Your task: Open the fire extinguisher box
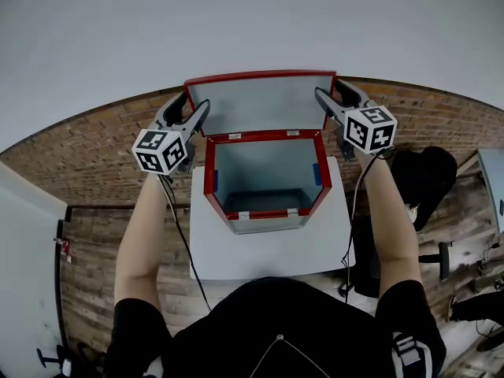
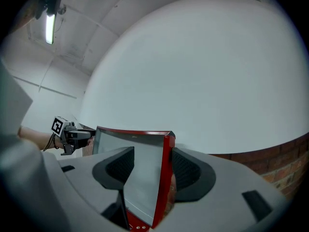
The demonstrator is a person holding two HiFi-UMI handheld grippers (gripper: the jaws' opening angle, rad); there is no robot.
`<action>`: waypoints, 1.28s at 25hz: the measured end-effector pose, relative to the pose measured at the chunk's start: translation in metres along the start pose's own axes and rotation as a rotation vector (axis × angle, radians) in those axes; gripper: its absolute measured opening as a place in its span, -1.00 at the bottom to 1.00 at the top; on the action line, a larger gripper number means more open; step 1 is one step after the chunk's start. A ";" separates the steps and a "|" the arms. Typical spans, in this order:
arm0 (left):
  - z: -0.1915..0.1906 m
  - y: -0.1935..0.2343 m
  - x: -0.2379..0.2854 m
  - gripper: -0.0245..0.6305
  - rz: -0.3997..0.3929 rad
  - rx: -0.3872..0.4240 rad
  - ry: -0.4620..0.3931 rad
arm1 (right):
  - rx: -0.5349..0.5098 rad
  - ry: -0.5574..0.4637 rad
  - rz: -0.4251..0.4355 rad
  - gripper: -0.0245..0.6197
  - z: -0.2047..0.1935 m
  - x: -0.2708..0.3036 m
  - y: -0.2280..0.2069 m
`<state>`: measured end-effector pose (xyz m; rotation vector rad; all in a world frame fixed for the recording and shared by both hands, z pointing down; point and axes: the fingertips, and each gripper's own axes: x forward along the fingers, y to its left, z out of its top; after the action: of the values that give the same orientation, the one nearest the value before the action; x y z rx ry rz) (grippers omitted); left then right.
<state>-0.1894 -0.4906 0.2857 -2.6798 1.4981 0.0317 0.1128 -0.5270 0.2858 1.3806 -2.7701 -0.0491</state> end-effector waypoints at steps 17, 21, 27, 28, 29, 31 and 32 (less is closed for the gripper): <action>0.007 0.010 -0.015 0.04 0.039 0.013 -0.023 | 0.044 -0.061 -0.023 -0.15 0.009 -0.021 -0.015; 0.017 0.005 -0.044 0.04 0.053 0.002 -0.070 | 0.019 -0.085 -0.029 -0.14 0.014 -0.047 -0.003; 0.031 -0.036 -0.084 0.04 0.012 0.049 -0.114 | 0.000 -0.121 0.022 -0.15 0.023 -0.076 0.041; 0.033 -0.045 -0.090 0.03 -0.002 0.048 -0.124 | -0.005 -0.130 0.034 -0.15 0.026 -0.081 0.050; 0.036 -0.053 -0.097 0.01 -0.015 0.045 -0.135 | -0.009 -0.140 0.047 -0.15 0.028 -0.086 0.060; 0.038 -0.069 -0.108 -0.02 -0.038 0.036 -0.151 | -0.012 -0.158 0.066 -0.22 0.031 -0.097 0.078; 0.039 -0.077 -0.113 -0.04 -0.048 0.031 -0.157 | -0.010 -0.165 0.071 -0.28 0.031 -0.103 0.087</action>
<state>-0.1826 -0.3511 0.2568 -2.6192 1.3770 0.2085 0.1037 -0.3923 0.2559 1.3325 -2.9449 -0.1825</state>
